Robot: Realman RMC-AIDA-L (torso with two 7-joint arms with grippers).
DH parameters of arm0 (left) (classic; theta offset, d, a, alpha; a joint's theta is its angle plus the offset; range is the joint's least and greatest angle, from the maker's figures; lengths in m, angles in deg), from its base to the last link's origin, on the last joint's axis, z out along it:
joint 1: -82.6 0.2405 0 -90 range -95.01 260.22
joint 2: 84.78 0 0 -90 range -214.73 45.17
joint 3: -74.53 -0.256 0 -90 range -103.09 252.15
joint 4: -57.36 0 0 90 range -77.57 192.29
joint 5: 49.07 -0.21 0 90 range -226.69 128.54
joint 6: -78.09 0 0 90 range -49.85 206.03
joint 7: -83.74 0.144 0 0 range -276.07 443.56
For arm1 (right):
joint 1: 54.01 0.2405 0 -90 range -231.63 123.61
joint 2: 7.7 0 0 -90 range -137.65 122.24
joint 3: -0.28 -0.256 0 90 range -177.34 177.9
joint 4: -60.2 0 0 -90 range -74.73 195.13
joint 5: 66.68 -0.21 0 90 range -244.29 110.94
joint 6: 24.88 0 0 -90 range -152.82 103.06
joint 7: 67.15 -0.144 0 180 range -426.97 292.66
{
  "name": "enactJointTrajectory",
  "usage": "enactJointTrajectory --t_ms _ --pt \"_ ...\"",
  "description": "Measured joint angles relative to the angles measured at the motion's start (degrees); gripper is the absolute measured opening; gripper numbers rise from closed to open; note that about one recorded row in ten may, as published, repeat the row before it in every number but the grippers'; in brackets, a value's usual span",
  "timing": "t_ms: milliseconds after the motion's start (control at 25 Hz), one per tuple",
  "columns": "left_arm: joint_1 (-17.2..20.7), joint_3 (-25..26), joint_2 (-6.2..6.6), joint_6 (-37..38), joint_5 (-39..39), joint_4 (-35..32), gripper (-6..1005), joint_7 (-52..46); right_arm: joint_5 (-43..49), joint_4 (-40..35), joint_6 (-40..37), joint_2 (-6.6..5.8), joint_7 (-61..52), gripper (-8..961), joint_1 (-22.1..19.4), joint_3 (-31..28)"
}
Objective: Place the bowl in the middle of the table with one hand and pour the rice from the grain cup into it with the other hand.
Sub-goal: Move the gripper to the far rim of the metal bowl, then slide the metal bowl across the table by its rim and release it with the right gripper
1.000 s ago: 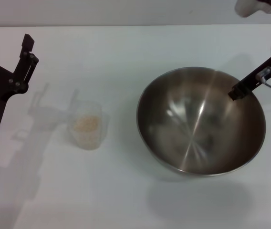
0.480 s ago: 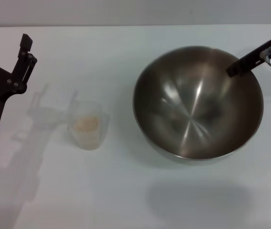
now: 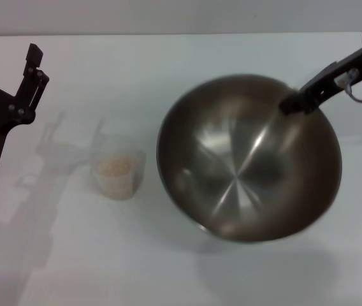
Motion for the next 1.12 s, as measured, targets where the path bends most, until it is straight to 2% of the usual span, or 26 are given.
enactJointTrajectory --t_ms 240,480,1120 --pt "-0.12 0.13 0.00 0.00 0.00 0.00 775 0.00 -0.18 0.15 1.72 0.35 1.94 0 0.13 0.65" --pt "-0.30 0.20 0.00 0.01 0.00 0.00 774 0.00 -1.13 1.28 2.24 0.43 3.22 0 0.25 4.45" --pt "-0.22 0.11 0.00 0.00 0.00 0.00 771 0.00 -1.99 8.20 0.65 0.53 4.75 -1 4.27 10.74"
